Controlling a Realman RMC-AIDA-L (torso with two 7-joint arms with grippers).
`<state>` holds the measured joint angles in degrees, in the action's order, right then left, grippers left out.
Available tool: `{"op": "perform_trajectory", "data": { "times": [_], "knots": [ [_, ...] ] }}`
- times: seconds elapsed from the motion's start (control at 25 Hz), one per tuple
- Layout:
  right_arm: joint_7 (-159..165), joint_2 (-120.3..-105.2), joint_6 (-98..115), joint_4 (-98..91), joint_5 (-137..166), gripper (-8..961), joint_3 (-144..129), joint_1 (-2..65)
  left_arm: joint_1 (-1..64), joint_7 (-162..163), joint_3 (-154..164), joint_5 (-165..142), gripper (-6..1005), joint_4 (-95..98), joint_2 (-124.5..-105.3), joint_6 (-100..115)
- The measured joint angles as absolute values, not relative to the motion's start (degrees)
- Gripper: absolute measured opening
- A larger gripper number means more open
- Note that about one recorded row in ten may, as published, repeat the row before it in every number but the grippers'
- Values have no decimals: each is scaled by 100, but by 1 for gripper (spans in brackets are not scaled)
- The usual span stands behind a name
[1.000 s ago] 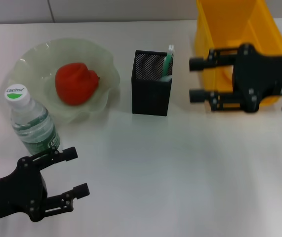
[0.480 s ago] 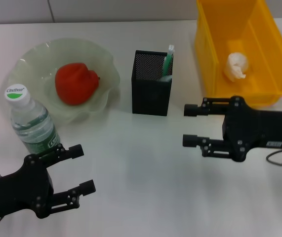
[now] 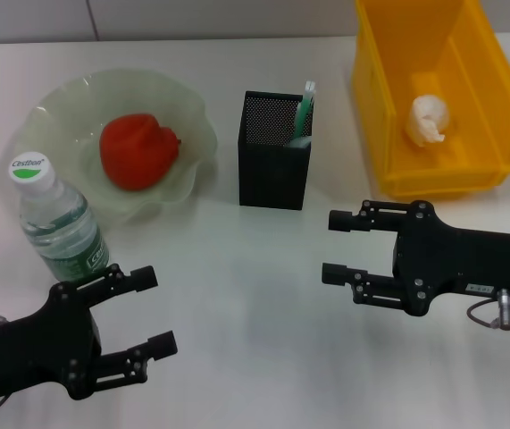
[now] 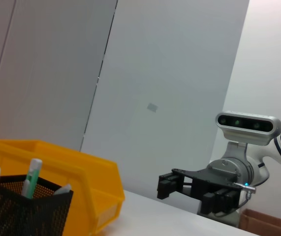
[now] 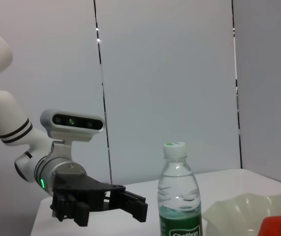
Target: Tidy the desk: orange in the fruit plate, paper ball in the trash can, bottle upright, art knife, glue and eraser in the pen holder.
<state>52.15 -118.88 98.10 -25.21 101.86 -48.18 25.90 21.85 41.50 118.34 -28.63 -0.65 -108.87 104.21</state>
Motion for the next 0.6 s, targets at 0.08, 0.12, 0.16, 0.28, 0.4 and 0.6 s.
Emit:
{"op": "perform_trajectory", "data": {
  "times": [0.08, 0.12, 0.16, 0.28, 0.4, 0.6],
  "knots": [
    [5191, -11890, 9806, -2516, 10186, 627, -4816, 2570, 2192, 4172, 11837, -2900, 805, -67, -10884, 10420],
    [5188, -11890, 9804, -2512, 10186, 627, -4820, 2562, 2192, 4179, 11837, -2907, 805, -68, -10882, 10418],
    [5184, -11891, 9798, -2511, 10187, 628, -4823, 2551, 2192, 4188, 11838, -2913, 805, -71, -10879, 10408],
    [5163, -11892, 9762, -2508, 10249, 629, -4831, 2524, 2192, 4194, 11839, -2923, 805, -77, -10865, 10384],
    [5152, -11892, 9673, -2482, 10332, 631, -4836, 2511, 2190, 4208, 11839, -2925, 805, -79, -10847, 10381],
    [5160, -11892, 9593, -2446, 10535, 633, -4836, 2511, 2189, 4219, 11839, -2927, 804, -79, -10833, 10353]
  ]
}}
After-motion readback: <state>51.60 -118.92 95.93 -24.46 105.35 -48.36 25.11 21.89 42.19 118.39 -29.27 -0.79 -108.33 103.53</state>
